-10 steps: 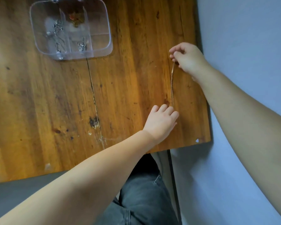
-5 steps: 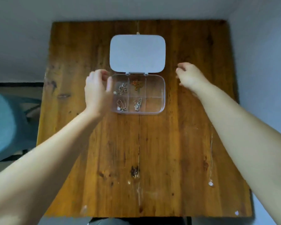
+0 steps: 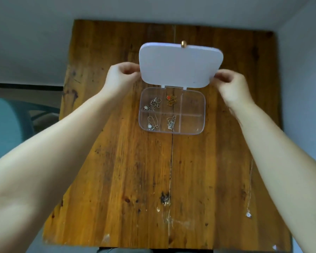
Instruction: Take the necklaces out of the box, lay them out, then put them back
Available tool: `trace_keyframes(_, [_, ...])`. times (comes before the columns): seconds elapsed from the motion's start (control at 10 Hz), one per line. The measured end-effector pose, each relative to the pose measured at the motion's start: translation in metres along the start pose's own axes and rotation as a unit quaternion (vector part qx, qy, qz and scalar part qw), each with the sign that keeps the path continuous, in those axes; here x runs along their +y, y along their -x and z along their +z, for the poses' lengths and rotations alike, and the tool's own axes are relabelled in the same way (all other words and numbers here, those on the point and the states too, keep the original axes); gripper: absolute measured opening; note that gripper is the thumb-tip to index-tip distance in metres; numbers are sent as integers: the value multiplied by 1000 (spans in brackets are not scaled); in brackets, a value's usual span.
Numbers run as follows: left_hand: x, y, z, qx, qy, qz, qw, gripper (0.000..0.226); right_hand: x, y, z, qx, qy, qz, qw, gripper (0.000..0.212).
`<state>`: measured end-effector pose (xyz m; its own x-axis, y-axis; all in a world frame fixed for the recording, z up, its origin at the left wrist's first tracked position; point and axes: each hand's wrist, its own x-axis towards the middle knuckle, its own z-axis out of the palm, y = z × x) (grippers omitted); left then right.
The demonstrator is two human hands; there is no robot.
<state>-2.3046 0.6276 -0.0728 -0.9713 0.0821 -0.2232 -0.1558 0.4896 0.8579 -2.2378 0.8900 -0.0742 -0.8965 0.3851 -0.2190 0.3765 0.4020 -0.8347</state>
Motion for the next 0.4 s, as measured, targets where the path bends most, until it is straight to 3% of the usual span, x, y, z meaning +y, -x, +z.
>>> trace_keyframes(0.1, [-11, 24, -10, -40, -119, 114, 986, 14, 10, 32, -9, -35, 101, -128, 986, 20])
trace_keyframes(0.3, [-41, 47, 3, -22, -318, 232, 919, 19, 41, 60, 4, -52, 245, -158, 955, 28])
trace_keyframes(0.4, [-44, 54, 9, -19, -327, 205, 922, 24, 45, 64, 9, -57, 256, -129, 956, 32])
